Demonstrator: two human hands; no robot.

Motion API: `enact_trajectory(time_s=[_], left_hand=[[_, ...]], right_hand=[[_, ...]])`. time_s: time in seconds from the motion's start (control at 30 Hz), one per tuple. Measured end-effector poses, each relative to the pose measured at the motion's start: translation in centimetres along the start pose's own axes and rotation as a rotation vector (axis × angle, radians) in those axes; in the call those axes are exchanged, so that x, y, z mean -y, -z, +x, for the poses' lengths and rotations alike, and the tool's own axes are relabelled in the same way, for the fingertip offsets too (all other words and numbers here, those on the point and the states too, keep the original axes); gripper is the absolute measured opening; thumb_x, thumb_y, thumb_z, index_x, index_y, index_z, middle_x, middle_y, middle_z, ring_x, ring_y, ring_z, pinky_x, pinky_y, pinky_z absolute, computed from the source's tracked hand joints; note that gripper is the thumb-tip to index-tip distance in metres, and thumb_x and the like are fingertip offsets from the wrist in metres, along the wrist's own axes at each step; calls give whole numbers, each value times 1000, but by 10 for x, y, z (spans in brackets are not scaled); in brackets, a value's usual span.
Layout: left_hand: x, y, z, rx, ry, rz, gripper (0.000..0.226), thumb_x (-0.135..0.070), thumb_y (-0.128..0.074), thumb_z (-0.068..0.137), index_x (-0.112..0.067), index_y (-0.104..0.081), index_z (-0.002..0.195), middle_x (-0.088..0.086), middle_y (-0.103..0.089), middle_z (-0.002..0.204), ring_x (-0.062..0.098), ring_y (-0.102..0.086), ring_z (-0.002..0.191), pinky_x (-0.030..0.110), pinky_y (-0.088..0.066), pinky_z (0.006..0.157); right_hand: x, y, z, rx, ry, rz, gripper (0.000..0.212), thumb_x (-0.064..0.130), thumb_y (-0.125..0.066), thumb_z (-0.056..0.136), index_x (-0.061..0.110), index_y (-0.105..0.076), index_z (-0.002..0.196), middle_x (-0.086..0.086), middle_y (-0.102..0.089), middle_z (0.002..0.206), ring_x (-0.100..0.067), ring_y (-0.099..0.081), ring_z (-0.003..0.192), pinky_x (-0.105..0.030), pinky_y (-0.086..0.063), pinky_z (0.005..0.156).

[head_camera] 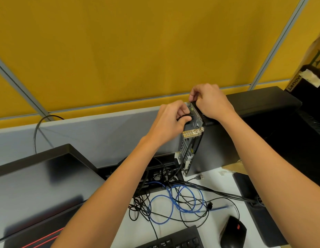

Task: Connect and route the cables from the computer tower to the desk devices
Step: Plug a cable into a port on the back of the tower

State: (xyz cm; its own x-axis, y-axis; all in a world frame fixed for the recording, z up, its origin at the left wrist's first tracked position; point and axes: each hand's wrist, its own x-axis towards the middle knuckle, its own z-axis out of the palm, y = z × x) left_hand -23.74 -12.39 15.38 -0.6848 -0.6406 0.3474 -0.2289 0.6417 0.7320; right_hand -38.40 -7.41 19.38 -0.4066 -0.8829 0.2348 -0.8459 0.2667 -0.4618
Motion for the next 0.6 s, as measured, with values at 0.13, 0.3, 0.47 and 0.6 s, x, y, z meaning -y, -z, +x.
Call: enact_trajectory(time_s=[0.13, 0.3, 0.47, 0.6], left_hand=[[0, 0, 0, -3, -18, -26, 22, -11, -75, 80, -15, -53, 82, -7, -54, 72, 3, -46, 62, 13, -39, 57], [2, 0, 1, -12, -42, -12, 27, -9, -76, 79, -14, -50, 75, -11, -48, 62, 4, -42, 54, 14, -35, 52], [2, 1, -1, -26, -31, -52, 19, -13, -77, 79, -12, -59, 84, -5, -57, 70, 2, -46, 59, 11, -39, 57], [6, 7, -8, 69, -34, -19, 26, -16, -77, 80, -10, -67, 103, -3, -63, 83, 3, -53, 72, 8, -41, 65]], right_hand=[[0, -2, 1, -5, -17, 1, 30, 0, -39, 82, 18, -63, 78, -7, -66, 90, -28, -58, 87, -36, -49, 70], [0, -4, 1, -21, -35, 14, 30, 2, -39, 82, 21, -61, 73, -8, -65, 86, -29, -57, 85, -35, -47, 68], [9, -8, 2, -7, -23, 19, 30, 2, -42, 81, 21, -63, 74, -6, -66, 84, -30, -60, 81, -41, -53, 71], [4, -3, -3, -18, 7, 70, 32, -4, -42, 82, 16, -67, 78, -5, -69, 85, -24, -63, 82, -39, -54, 76]])
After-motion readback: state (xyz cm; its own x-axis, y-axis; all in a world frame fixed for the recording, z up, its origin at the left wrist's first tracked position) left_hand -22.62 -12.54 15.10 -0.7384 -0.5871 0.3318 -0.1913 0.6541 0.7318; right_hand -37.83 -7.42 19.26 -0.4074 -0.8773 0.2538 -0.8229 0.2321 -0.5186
